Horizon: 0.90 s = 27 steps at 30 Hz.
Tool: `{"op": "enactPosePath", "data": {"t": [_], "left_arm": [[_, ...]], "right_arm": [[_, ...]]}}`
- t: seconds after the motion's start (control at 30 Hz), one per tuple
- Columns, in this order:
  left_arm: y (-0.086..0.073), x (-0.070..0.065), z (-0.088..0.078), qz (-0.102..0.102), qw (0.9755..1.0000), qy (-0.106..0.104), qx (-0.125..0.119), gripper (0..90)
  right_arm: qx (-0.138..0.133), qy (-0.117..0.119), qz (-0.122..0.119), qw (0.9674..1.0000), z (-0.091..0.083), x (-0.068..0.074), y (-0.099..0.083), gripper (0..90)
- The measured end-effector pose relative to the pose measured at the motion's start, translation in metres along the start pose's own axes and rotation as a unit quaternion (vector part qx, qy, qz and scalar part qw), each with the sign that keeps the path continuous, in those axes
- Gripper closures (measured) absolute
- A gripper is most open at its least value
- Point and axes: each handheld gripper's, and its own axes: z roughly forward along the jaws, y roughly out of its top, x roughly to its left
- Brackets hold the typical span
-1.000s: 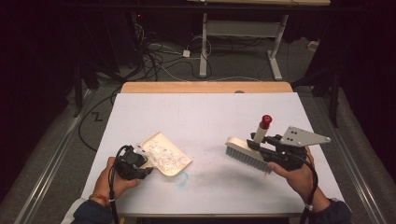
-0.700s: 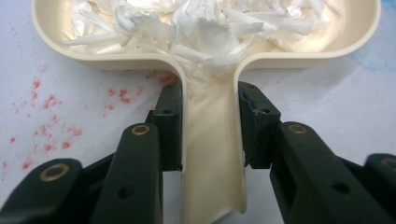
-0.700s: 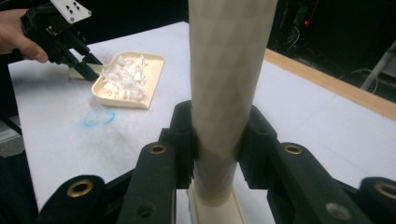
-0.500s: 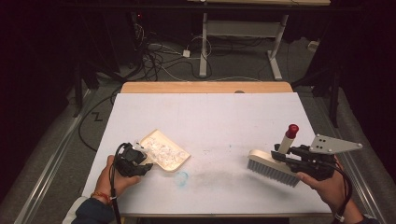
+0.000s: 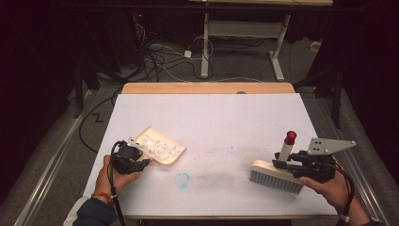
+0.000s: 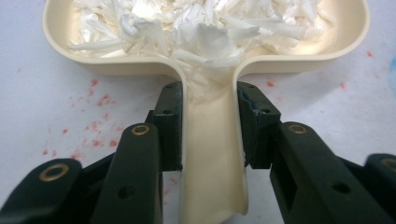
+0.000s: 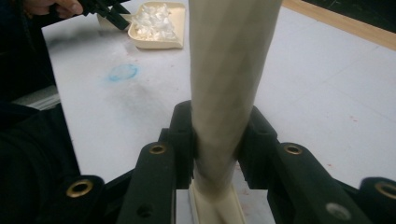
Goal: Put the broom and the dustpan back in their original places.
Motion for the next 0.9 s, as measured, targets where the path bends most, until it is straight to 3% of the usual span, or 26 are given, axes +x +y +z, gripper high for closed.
{"op": "enactPosePath", "data": {"t": [0.2, 0.4, 0.6, 0.7, 0.9], "left_arm": [[0.002, 0.005, 0.007, -0.022, 0.9997, 0.007, -0.006, 63.3], [0.005, 0.004, 0.013, -0.036, 0.9992, 0.010, -0.011, 63.2], [0.003, -0.005, 0.018, -0.047, 0.9988, 0.008, -0.016, 54.5], [-0.001, -0.010, 0.016, -0.045, 0.9987, -0.006, -0.020, 50.4], [-0.009, -0.026, 0.009, -0.018, 0.9993, -0.019, -0.026, 46.7]], "right_arm": [[0.005, -0.009, 0.014, 0.9998, 0.010, -0.017, 0.001, 70.3], [0.017, -0.033, 0.028, 0.9989, 0.024, -0.036, 0.008, 66.8], [0.019, -0.064, 0.046, 0.9967, 0.037, -0.047, 0.012, 64.1], [0.020, -0.087, 0.048, 0.9948, 0.043, -0.051, 0.014, 62.2], [0.017, -0.116, 0.052, 0.9918, 0.055, -0.057, 0.019, 61.3]]}}
